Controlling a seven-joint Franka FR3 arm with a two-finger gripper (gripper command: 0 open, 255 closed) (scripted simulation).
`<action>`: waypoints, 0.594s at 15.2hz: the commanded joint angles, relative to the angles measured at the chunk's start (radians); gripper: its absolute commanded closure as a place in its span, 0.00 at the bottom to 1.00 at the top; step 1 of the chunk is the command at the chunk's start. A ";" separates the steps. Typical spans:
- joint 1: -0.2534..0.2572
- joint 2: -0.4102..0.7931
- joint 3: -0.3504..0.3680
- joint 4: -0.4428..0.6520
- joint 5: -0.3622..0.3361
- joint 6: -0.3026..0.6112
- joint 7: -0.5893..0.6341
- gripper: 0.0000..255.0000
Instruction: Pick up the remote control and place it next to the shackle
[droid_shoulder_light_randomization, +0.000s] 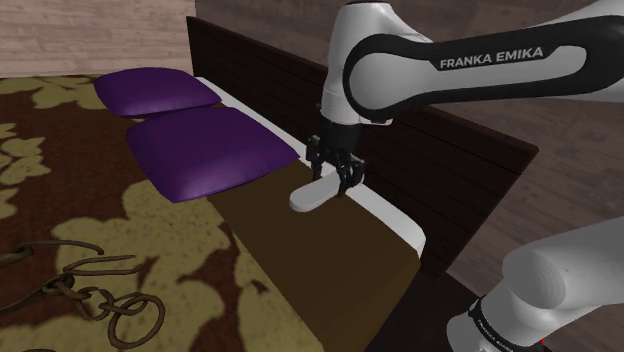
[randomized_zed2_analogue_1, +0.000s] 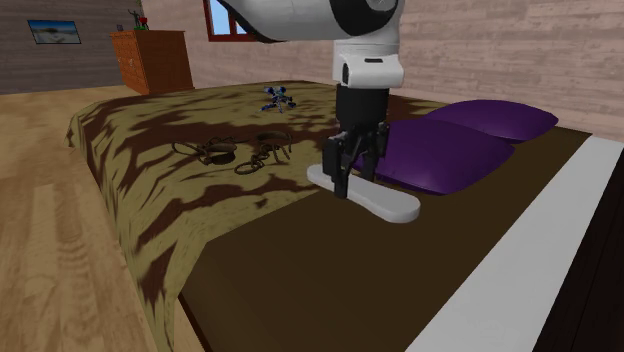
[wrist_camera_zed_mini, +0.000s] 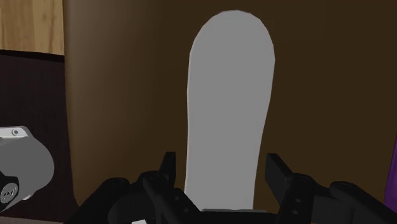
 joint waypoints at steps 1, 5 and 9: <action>0.002 -0.011 -0.011 0.018 0.002 -0.029 -0.004 1.00; 0.009 0.003 0.027 0.064 0.001 -0.053 0.050 1.00; 0.011 0.057 0.129 0.127 -0.015 -0.051 0.170 1.00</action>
